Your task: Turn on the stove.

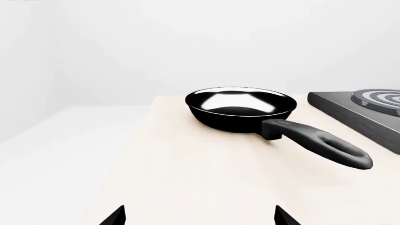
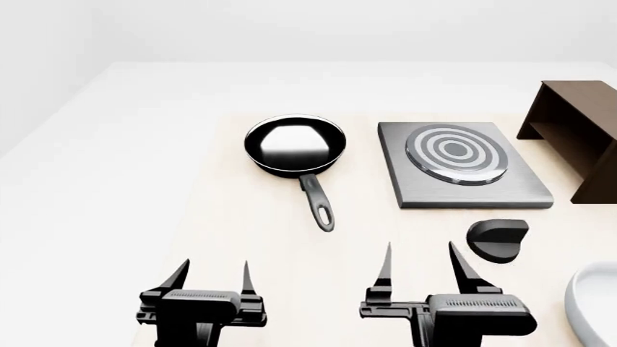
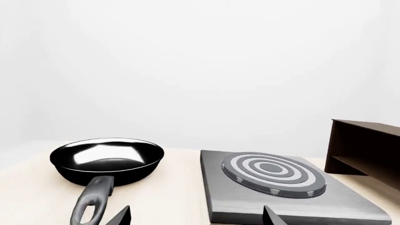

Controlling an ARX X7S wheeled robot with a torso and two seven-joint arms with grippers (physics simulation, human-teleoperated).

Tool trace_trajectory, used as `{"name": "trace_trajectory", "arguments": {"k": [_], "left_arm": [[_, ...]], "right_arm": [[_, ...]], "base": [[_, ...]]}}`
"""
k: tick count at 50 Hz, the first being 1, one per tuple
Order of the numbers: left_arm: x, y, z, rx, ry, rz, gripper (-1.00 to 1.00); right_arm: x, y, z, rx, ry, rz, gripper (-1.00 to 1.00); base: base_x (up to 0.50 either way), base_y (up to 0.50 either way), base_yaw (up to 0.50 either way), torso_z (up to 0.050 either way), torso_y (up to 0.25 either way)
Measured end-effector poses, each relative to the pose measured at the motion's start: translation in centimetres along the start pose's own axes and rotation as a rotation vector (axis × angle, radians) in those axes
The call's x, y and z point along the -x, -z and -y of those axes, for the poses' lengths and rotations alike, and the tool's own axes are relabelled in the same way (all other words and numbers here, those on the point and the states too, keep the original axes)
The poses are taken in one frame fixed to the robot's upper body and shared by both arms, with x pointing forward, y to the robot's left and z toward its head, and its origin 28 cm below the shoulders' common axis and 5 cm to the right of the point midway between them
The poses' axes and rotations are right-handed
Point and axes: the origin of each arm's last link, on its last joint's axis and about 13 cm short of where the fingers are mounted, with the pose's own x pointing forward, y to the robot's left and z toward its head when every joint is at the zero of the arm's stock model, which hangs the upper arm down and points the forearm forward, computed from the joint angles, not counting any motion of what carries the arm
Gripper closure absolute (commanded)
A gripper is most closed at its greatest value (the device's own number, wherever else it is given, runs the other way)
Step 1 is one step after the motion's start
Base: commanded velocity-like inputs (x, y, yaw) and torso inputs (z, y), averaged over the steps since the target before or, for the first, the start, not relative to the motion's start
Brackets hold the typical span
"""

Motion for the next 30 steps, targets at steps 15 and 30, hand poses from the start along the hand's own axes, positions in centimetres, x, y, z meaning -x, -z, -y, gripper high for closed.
{"name": "trace_trajectory", "arguments": {"k": [15,30], "left_arm": [[0.1,0.0,0.1,-0.004,0.008,0.003,-1.00],[0.1,0.0,0.2,-0.004,0.010,0.003,-1.00]], "right_arm": [[1.2,0.0,-0.7,-0.007,-0.030,0.012,-1.00],[1.4,0.0,-0.9,-0.005,-0.039,0.015,-1.00]], "base": [[0.00,0.00,0.00,0.000,0.000],[0.00,0.00,0.00,0.000,0.000]]}}
